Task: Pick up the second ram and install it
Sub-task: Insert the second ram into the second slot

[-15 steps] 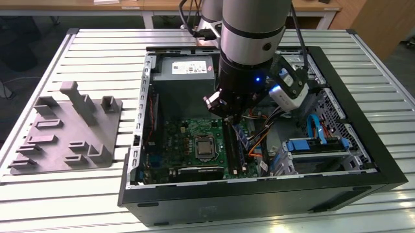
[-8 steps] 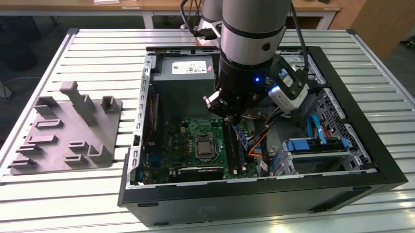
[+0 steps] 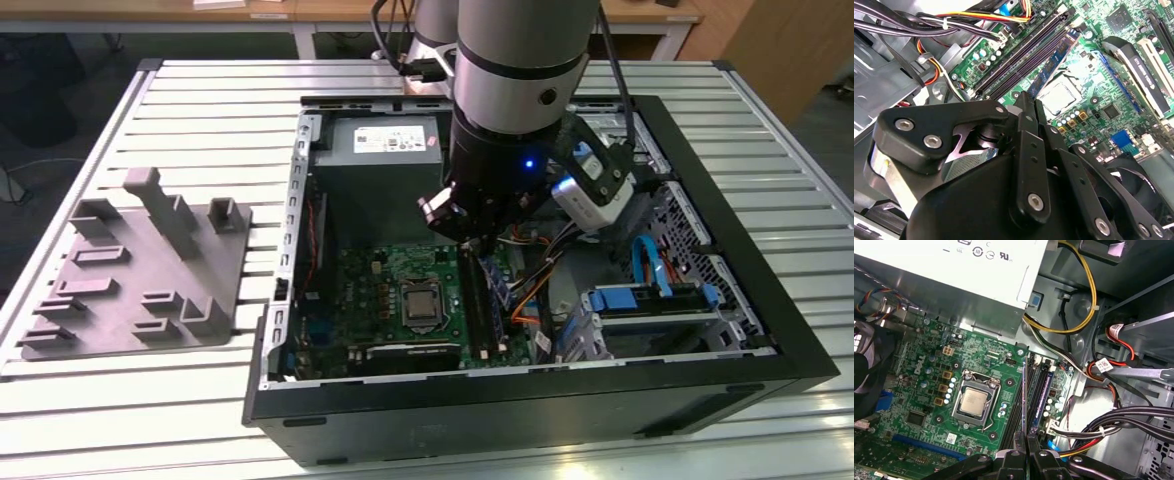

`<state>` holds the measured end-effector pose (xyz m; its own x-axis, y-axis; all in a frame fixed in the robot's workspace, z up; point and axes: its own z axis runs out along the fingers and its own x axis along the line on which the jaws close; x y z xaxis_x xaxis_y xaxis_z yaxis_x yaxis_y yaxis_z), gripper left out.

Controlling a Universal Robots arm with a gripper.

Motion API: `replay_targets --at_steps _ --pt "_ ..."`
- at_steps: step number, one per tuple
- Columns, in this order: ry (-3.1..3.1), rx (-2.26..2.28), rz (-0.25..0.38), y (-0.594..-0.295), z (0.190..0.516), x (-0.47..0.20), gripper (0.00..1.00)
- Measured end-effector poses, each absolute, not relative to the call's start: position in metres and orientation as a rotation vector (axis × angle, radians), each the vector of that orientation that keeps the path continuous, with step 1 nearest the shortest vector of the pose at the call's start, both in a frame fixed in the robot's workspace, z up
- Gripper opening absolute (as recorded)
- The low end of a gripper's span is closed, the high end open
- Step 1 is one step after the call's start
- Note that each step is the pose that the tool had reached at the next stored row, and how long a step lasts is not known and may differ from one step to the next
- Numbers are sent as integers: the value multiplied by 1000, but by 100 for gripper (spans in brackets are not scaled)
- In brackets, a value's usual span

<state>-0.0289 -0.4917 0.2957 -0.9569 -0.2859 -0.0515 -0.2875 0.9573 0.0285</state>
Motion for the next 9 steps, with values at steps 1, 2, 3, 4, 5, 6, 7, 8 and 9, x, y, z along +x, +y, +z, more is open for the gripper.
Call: replay_targets --at_steps 1,2,3,4,5,6,7,8,9 --pt "3062 -449 55 -492 296 -29 13" --pt "3062 -448 55 -492 296 -29 13" --pt "3062 -448 55 -492 296 -29 13" --pt "3062 -448 55 -492 296 -29 13" --pt "3062 -448 55 -492 296 -29 13" --pt "3062 -448 55 -492 296 -29 13" --pt "3062 -448 55 -492 296 -29 13" --pt "3062 -445 55 -492 296 -29 13" --pt "3063 -437 55 -492 296 -29 13"
